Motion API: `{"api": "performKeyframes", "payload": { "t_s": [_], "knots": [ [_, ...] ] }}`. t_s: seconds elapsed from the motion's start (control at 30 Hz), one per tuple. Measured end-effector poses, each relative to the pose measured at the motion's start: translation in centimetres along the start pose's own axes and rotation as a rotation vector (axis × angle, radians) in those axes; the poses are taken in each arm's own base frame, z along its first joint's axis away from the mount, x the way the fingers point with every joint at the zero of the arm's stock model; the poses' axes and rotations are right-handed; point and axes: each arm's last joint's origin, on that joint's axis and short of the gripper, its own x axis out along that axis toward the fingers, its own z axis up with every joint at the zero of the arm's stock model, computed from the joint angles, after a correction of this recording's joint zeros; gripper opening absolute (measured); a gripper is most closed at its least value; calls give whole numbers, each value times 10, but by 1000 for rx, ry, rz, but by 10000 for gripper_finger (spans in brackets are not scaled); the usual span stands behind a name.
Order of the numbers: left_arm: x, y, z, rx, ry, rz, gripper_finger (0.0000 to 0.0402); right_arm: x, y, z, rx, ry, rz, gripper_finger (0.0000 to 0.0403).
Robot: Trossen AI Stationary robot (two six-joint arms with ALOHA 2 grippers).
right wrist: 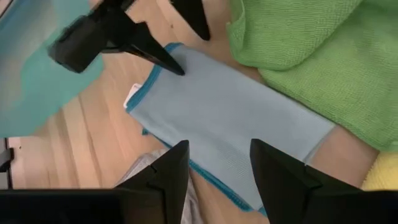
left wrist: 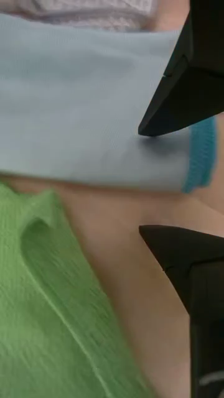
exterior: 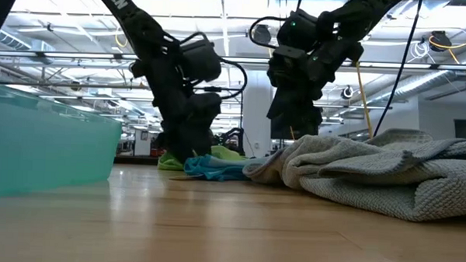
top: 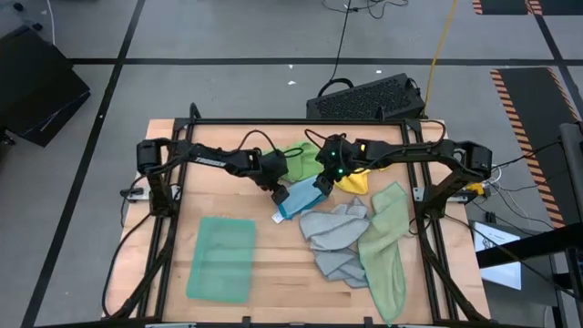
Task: Fold microfiber towels
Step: Fold the blue microfiber cloth, then put the blue microfiber cloth into the green bin
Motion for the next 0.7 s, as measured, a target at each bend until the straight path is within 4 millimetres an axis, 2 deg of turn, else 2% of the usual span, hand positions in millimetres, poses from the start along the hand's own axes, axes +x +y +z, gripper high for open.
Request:
{"api": "performKeyframes", "payload": {
  "t_s": [0.13, 0.27, 0.47, 0.7],
  "knots": [
    [9, 0, -3, 45, 23, -6, 244, 0, 0, 0, -16, -1, -1, 161],
    [15, -4, -4, 104, 20, -12, 210, 0, -1, 1, -6, -7, -1, 161],
    [21, -11, -8, 227, 0, 31, 128, 0, -1, 1, -3, -4, -4, 161],
    [27, -18, -11, 313, 9, -28, 17, -2, -7, 1, 36, 6, -21, 161]
  ]
}}
